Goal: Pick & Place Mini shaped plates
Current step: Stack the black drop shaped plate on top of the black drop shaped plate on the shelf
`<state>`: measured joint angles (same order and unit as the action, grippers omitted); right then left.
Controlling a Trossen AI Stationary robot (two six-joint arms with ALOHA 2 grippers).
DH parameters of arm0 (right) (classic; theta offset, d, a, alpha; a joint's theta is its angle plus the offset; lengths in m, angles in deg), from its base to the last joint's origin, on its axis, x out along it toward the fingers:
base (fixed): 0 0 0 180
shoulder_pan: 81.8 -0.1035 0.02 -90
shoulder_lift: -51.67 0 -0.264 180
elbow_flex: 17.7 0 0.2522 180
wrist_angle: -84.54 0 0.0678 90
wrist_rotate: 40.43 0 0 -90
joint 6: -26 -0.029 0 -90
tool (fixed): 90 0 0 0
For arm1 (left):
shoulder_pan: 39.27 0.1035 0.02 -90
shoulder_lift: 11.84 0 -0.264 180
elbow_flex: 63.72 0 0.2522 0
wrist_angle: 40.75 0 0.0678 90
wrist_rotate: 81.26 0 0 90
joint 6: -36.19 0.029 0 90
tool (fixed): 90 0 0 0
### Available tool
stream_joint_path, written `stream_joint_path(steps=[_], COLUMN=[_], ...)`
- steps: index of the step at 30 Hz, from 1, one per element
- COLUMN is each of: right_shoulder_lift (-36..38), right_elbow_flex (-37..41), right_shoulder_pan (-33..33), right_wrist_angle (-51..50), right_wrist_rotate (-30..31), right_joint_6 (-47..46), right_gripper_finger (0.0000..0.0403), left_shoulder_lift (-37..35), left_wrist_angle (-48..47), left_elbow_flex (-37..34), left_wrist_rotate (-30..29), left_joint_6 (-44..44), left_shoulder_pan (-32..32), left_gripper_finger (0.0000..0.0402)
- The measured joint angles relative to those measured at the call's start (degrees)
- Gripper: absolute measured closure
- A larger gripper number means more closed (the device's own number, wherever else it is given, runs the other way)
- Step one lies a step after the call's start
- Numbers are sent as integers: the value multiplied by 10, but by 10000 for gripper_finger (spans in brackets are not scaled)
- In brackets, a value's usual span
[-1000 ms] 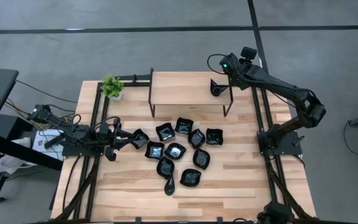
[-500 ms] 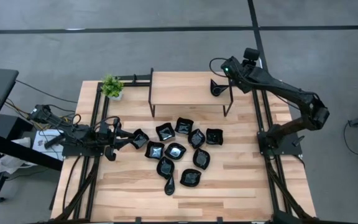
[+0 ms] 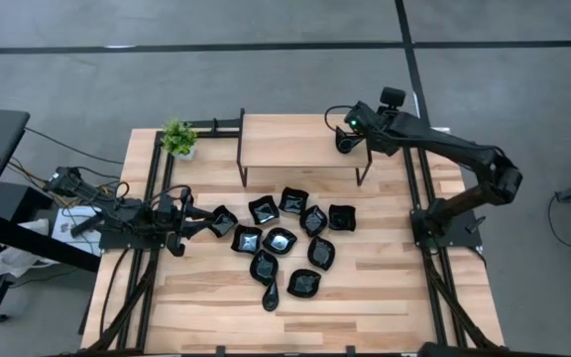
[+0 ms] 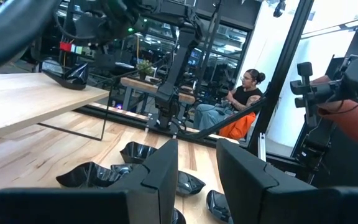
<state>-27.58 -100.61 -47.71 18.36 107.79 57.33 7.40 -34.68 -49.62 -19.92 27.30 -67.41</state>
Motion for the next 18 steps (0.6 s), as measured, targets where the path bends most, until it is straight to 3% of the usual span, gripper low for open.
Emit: stream_joint_path(steps=[10, 18], right_shoulder_lift=[-7, -23], right_elbow_flex=[0, 0], right_shoulder_pan=[10, 37], right_wrist_angle=[112, 128], right_wrist_rotate=[3, 3], right_joint_6=[86, 103], right_gripper_finger=[403, 403], left_shoulder_lift=[0, 0], left_wrist_angle=[3, 8], left_elbow_flex=[0, 0], left_wrist_rotate=[0, 0], left_joint_6=[0, 0], left_shoulder_pan=[0, 0], left_gripper_finger=[289, 289])
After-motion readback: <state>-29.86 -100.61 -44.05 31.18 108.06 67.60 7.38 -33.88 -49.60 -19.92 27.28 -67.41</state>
